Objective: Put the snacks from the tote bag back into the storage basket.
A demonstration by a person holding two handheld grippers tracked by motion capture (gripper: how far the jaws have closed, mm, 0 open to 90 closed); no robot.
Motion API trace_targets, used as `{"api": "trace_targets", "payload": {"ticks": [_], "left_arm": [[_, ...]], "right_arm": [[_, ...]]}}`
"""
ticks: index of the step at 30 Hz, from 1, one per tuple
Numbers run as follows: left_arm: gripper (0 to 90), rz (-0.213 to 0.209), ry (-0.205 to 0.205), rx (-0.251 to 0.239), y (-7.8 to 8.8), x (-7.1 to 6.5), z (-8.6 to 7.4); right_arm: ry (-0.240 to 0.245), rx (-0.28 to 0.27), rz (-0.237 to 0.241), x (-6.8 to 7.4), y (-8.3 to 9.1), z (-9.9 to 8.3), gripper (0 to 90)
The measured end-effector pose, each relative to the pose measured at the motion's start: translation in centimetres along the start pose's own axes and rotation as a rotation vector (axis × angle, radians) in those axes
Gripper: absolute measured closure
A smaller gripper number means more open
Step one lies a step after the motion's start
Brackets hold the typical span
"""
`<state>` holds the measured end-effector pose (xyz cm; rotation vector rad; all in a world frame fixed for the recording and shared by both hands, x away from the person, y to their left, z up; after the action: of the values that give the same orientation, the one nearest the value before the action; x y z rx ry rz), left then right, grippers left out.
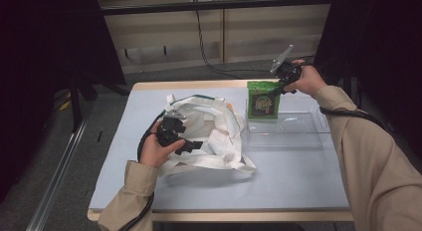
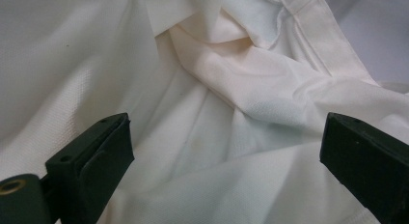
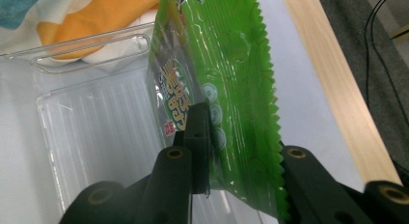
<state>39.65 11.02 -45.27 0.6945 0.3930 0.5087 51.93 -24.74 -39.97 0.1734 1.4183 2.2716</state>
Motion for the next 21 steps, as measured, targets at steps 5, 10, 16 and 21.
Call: {"api": "trace_targets", "payload": {"ticks": [5,10,16,21], "left_arm": [[4.4,0.002,-0.003,0.003,-0.01,-0.01,-0.01],[4.4,0.006,-0.004,0.008,0.00,-0.03,0.00],[4.4,0.004,-0.007,0.009,0.05,-0.10,0.05],[4.4,0.004,-0.006,0.007,0.08,0.03,-0.05]], "right_arm": [[-0.006,-0.001,-0.005,-0.12,-0.17,0.03,71.8],[-0.016,-0.015,-0.010,-0.19,-0.19,0.04,69.1],[-0.035,-0.024,-0.025,-0.35,-0.31,-0.05,61.3],[-0.038,-0.031,-0.037,-0.38,-0.33,-0.07,54.4]]}}
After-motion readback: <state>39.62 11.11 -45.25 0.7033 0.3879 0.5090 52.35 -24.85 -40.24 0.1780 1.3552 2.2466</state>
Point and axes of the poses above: each handheld gripper's, and its own axes: y roughly backward along the jaws, z roughly out of its top, x roughly to its left, the point moved 5 cm from there along -y, roughly forward along the jaws
